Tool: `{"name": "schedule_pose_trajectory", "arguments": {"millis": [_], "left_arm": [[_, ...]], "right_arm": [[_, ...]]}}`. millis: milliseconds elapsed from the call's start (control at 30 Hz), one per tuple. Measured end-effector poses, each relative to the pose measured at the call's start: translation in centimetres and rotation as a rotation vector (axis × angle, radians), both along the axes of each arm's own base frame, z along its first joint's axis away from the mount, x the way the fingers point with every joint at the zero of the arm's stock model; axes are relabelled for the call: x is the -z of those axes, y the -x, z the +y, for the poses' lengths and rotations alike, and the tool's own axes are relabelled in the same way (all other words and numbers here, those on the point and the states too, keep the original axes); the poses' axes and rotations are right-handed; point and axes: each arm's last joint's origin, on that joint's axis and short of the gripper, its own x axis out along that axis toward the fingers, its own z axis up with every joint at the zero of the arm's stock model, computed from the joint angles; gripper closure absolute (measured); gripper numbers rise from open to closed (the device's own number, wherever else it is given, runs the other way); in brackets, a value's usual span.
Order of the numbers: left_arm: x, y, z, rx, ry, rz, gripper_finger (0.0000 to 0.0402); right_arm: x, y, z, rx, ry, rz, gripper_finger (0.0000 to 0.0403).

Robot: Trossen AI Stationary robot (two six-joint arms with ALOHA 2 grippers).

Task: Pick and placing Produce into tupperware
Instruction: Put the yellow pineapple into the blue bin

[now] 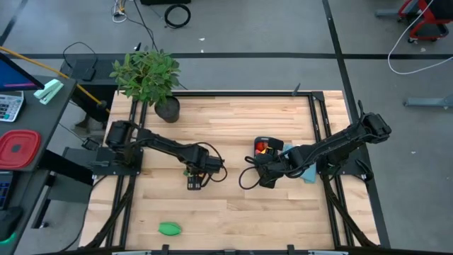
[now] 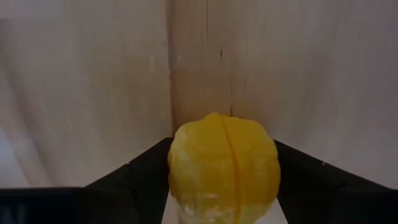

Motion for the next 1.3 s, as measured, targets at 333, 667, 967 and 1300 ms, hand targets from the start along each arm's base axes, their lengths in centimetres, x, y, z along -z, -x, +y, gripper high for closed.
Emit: {"name": "schedule_pose_trajectory", "arguments": {"millis": [333,667,967,1300], "left_arm": [[-1.2,-0.2,0.0,-0.038,0.007,-0.027,0.0199],[-6.3,-4.6,0.2,-0.006,0.033,-0.333,0.0195],[-11.7,-8.8,3.6,-0.019,-0.043,-0.741,0.0196],[-12.7,-12.0,7.4,0.005,-0.116,-1.079,0.0195]], "right_arm": [[0.0,0.0,0.0,-0.005,0.009,-0.001,0.0208],[0.0,0.8,-0.6,0.013,0.148,0.06,0.0208],[-4.3,6.7,-2.9,0.327,0.228,0.001,0.0208],[-9.5,12.5,-5.3,0.535,0.176,-0.424,0.0208]]}}
